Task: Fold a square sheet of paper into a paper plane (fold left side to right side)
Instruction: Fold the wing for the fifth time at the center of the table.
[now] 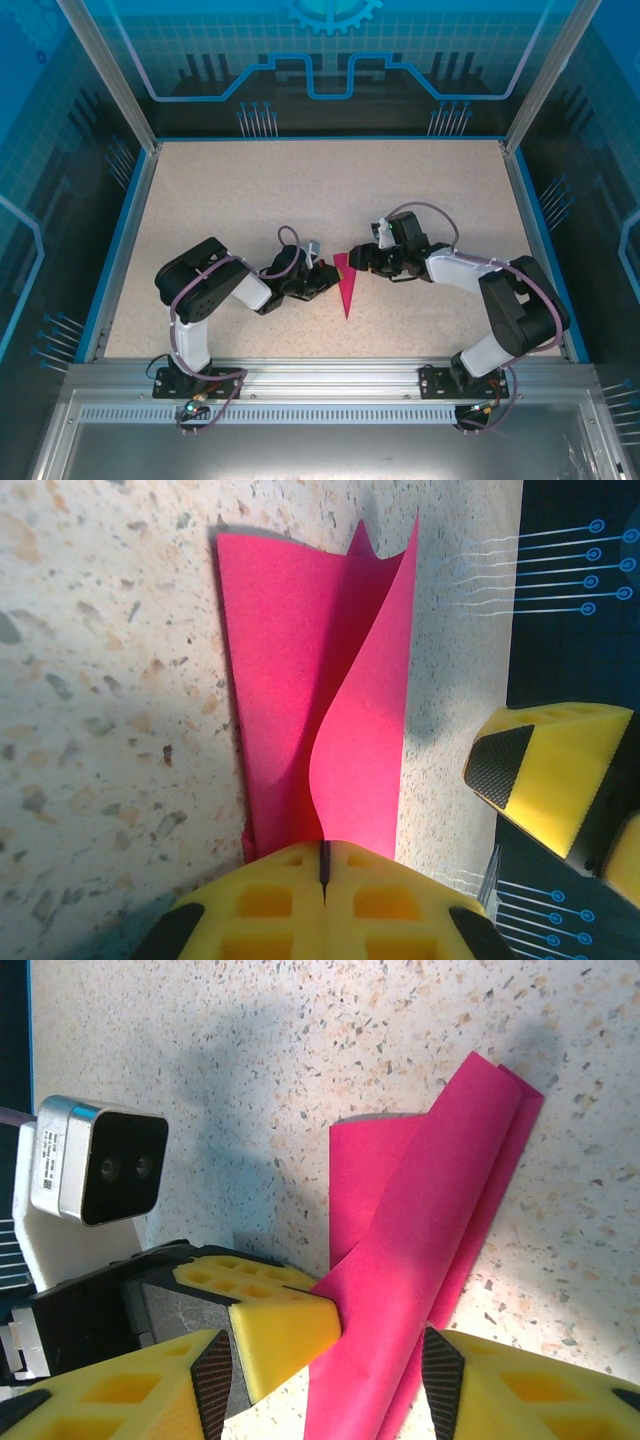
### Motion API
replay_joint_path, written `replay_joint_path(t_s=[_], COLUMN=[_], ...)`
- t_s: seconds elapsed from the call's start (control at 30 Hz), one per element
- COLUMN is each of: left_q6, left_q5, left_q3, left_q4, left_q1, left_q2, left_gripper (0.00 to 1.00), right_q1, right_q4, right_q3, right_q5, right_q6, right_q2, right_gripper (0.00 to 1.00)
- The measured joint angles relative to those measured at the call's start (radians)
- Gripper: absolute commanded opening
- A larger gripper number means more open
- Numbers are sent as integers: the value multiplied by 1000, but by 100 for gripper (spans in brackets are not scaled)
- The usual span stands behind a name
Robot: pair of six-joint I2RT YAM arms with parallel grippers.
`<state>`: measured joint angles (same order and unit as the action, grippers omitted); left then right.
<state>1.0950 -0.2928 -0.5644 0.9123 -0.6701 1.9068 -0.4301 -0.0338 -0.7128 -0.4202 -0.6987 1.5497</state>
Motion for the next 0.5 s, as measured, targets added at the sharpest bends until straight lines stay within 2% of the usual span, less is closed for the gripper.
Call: replay_joint_path(t_s=[0.5], left_q6=[6], left_q5=[6], left_q3=[5], left_q4=[7], left_q1=[0], left_q2=[0], left_gripper=[0], right_q1=[-3], right_q4=[-31], right_q3=[-82], right_q5=[-21], right_q6=[-1], right_q2=[134], right_gripper=[55])
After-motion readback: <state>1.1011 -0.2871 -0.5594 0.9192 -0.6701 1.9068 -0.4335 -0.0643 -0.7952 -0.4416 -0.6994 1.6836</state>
